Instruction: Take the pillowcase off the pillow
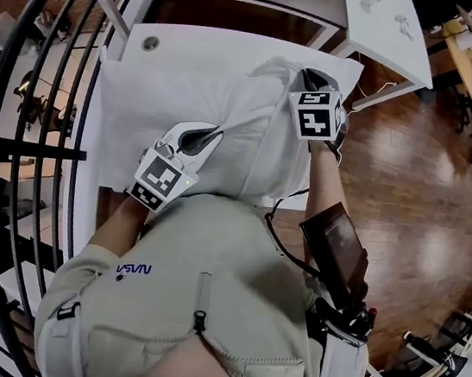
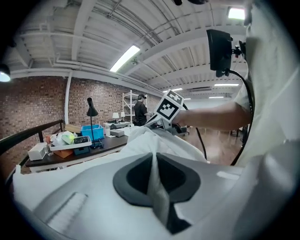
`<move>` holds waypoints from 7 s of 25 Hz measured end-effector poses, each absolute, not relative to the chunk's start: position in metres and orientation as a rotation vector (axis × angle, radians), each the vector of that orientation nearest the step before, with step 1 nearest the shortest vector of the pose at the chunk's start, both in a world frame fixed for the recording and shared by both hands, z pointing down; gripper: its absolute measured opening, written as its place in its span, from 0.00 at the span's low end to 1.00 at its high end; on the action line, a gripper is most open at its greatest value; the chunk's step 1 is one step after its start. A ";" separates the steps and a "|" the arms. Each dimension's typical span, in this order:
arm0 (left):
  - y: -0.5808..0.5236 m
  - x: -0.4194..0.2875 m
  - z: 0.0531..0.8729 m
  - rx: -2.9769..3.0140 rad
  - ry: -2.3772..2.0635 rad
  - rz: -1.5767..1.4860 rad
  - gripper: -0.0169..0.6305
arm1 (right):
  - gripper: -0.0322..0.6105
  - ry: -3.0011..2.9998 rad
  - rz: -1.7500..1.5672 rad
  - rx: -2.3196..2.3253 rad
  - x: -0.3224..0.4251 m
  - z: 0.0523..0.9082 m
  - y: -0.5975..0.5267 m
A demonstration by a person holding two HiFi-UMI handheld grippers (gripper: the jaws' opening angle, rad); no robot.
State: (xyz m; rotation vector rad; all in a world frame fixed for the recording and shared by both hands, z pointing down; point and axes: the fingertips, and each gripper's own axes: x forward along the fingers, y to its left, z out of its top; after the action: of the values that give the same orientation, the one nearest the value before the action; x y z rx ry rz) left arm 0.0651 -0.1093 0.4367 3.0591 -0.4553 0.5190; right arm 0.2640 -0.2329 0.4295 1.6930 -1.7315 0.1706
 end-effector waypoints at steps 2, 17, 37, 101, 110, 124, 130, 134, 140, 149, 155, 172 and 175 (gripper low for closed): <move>-0.113 0.056 0.433 3.046 -0.467 0.488 0.06 | 0.09 -1.676 0.175 1.789 0.289 0.422 -0.229; -0.175 0.081 0.495 3.010 -0.462 0.619 0.11 | 0.21 -1.742 0.434 2.085 0.343 0.492 -0.190; -0.059 0.085 0.568 2.986 -0.049 1.259 0.34 | 0.38 -1.731 0.695 1.967 0.185 0.564 0.004; -0.111 0.107 0.483 3.013 -0.163 0.781 0.06 | 0.07 -1.776 0.460 1.933 0.362 0.528 -0.208; -0.105 0.087 0.451 3.070 -0.226 0.609 0.06 | 0.07 -1.431 0.758 1.966 0.429 0.611 -0.176; -0.167 0.107 0.478 3.050 -0.363 0.552 0.15 | 0.31 -1.942 0.641 2.051 0.307 0.522 -0.099; -0.174 0.051 0.469 2.976 -0.608 0.488 0.22 | 0.36 -1.998 0.520 1.952 0.240 0.500 -0.095; -0.176 -0.021 0.482 2.853 -0.832 0.528 0.30 | 0.42 -2.014 0.424 1.827 0.203 0.491 -0.097; -0.163 -0.105 0.528 2.654 -0.992 0.753 0.52 | 0.44 -1.955 0.424 1.703 0.175 0.526 -0.091; -0.174 -0.104 0.568 2.597 -0.891 0.793 0.39 | 0.35 -1.860 0.352 1.686 0.165 0.547 -0.114; -0.175 -0.106 0.568 2.593 -0.850 0.763 0.33 | 0.26 -1.809 0.313 1.702 0.160 0.545 -0.109; -0.164 -0.095 0.564 2.584 -0.911 0.766 0.31 | 0.13 -1.842 0.282 1.709 0.172 0.539 -0.102; -0.163 -0.097 0.559 2.603 -0.941 0.747 0.24 | 0.10 -1.842 0.263 1.720 0.170 0.534 -0.102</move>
State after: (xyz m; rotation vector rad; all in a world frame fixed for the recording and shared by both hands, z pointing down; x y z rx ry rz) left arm -0.0967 -0.1631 0.5591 2.6028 -0.9408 0.7467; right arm 0.1702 -0.1017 0.5343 1.7197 -1.8420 0.2628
